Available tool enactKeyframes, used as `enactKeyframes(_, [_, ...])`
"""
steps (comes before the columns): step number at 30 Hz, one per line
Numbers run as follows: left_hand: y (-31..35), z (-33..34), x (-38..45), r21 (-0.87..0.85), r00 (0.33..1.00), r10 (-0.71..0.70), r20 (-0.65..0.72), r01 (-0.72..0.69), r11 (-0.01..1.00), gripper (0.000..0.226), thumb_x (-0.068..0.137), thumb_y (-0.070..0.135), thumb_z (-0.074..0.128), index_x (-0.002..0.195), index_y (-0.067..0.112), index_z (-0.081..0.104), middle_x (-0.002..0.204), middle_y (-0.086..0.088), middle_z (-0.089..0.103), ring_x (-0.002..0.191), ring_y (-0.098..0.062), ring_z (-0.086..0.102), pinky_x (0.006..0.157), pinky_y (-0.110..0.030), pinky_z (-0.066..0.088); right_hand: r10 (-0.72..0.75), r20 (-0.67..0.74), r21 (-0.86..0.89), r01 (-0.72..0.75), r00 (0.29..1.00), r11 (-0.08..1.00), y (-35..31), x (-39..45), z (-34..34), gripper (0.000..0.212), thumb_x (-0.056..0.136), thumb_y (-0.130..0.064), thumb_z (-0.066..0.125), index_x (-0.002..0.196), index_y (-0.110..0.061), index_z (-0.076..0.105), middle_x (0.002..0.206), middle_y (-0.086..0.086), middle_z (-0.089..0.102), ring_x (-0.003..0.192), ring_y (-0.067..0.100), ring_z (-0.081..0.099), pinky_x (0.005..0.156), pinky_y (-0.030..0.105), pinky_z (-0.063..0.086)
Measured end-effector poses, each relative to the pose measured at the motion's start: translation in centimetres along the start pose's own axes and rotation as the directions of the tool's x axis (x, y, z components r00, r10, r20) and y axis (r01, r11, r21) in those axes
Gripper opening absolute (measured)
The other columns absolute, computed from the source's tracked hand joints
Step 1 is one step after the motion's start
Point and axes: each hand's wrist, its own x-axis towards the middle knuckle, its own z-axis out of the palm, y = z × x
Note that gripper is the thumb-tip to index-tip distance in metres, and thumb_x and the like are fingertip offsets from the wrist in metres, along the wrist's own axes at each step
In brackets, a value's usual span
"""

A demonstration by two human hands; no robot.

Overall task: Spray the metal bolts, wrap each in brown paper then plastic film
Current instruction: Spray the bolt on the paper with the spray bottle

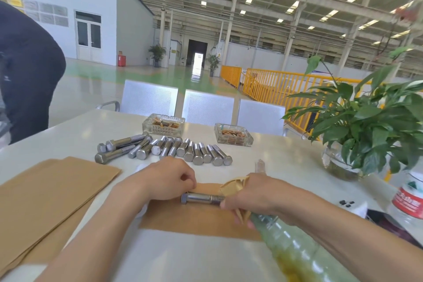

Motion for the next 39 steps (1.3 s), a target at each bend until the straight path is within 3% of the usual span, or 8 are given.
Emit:
enactKeyframes(7, [0.6,-1.0,0.3,0.049,1.000,-0.003,0.014,0.002,0.999,0.025,0.094,0.022,0.055,0.098,0.027,0.079,0.084,0.022,0.068,0.085,0.002,0.059,0.079,-0.015,0.048,0.005,-0.116,0.085,0.005,0.993,0.996,1.1,-0.6,-0.3,0.031,0.084,-0.043,0.072,0.070,-0.015,0.071,0.059,0.000,0.065,0.051,0.011,0.057,0.054,0.022,0.045])
enactKeyframes(13, [1.0,-0.8,-1.9,0.231,0.995,-0.077,-0.070,0.091,0.969,0.029,0.093,0.026,0.046,0.103,0.030,0.074,0.101,0.008,0.071,0.102,-0.018,0.063,0.095,-0.036,0.051,0.001,-0.075,0.386,0.029,0.997,0.922,0.8,-1.4,4.0,0.029,0.086,-0.041,0.065,0.069,-0.017,0.068,0.057,0.004,0.069,0.049,0.014,0.052,0.053,0.022,0.041])
enactKeyframes(16, [1.4,0.2,-2.7,0.373,0.988,-0.098,-0.116,0.134,0.918,0.028,0.096,0.030,0.042,0.100,0.032,0.070,0.103,0.008,0.070,0.109,-0.018,0.060,0.116,-0.043,0.029,0.046,-0.059,0.496,-0.011,0.997,0.868,0.1,-1.2,5.3,0.020,0.087,-0.029,0.067,0.087,-0.009,0.071,0.051,0.004,0.063,0.037,0.011,0.046,0.042,0.016,0.032])
enactKeyframes(21, [0.7,0.9,-3.5,0.369,0.979,-0.138,-0.153,0.186,0.910,0.027,0.096,0.038,0.040,0.075,0.033,0.056,0.083,0.010,0.059,0.107,-0.016,0.061,0.118,-0.050,0.020,0.128,-0.169,0.563,-0.011,0.977,0.826,-0.9,-1.6,7.6,0.016,0.078,-0.011,0.056,0.093,-0.009,0.055,0.039,-0.002,0.057,0.053,0.020,0.055,0.052,0.024,0.037])
enactKeyframes(25, [0.8,0.8,-3.2,0.306,0.984,-0.159,-0.081,0.177,0.936,0.031,0.096,0.039,0.038,0.114,0.045,0.062,0.106,0.017,0.070,0.117,-0.014,0.058,0.118,-0.055,0.019,0.164,-0.167,0.662,-0.012,0.972,0.750,-1.8,-1.0,7.8,0.028,0.084,-0.017,0.058,0.106,-0.004,0.070,0.047,0.002,0.062,0.045,0.012,0.053,0.045,0.018,0.036])
enactKeyframes(30, [0.7,0.7,-3.4,0.265,0.988,-0.141,-0.060,0.152,0.952,0.034,0.092,0.043,0.037,0.111,0.052,0.063,0.110,0.023,0.069,0.116,-0.009,0.057,0.117,-0.056,0.017,0.195,-0.168,0.650,-0.039,0.966,0.759,-2.0,-0.8,7.5,0.030,0.086,-0.021,0.058,0.108,-0.004,0.071,0.044,-0.003,0.061,0.065,0.013,0.055,0.053,0.025,0.038])
enactKeyframes(35, [0.6,0.4,-3.3,0.268,0.992,-0.119,-0.042,0.126,0.955,0.026,0.092,0.057,0.044,0.110,0.052,0.062,0.103,0.026,0.068,0.111,-0.007,0.058,0.117,-0.056,0.017,0.215,-0.146,0.661,-0.066,0.966,0.748,-1.3,-0.9,6.5,0.026,0.087,-0.013,0.061,0.062,-0.011,0.068,0.056,0.001,0.066,0.076,0.016,0.060,0.058,0.025,0.041])
enactKeyframes(39, [0.3,0.6,-3.4,0.265,0.992,-0.115,-0.044,0.123,0.956,0.025,0.091,0.058,0.046,0.109,0.052,0.062,0.100,0.025,0.066,0.111,-0.009,0.058,0.115,-0.056,0.017,0.243,-0.217,0.723,-0.011,0.945,0.690,-0.8,-0.8,6.0,0.015,0.088,-0.011,0.059,0.093,-0.002,0.070,0.080,0.018,0.075,0.088,0.030,0.069,0.074,0.034,0.054])
